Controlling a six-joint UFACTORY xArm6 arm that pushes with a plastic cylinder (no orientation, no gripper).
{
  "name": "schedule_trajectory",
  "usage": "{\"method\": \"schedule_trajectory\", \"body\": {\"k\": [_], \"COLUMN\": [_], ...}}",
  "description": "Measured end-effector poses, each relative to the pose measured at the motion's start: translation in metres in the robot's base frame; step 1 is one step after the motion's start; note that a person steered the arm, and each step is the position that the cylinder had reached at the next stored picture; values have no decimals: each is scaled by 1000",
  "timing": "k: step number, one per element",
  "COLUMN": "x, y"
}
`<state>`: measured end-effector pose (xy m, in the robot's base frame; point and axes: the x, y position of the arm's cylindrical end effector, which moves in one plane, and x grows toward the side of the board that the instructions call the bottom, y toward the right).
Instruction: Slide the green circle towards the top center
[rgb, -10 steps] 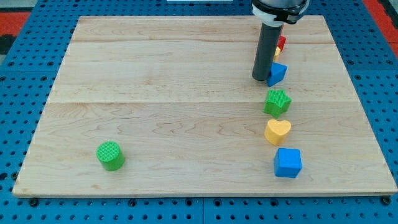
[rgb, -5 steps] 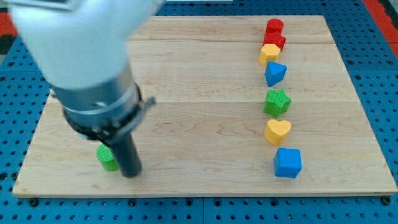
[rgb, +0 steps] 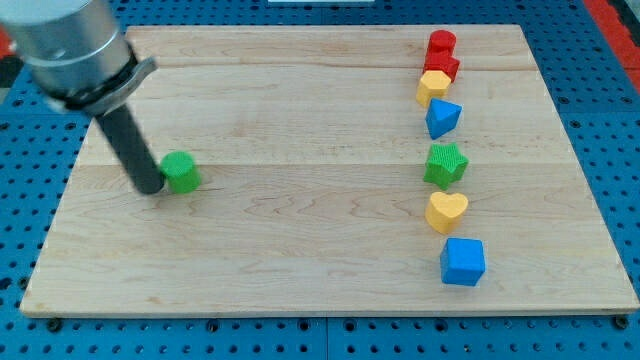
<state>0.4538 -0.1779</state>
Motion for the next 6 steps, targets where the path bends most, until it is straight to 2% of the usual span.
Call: {"method": "schedule_trajectory", "body": {"k": [2,3,4,5,6], "x": [-3,-54,-127,-175,-220], "y": [86,127,182,211,195]}}
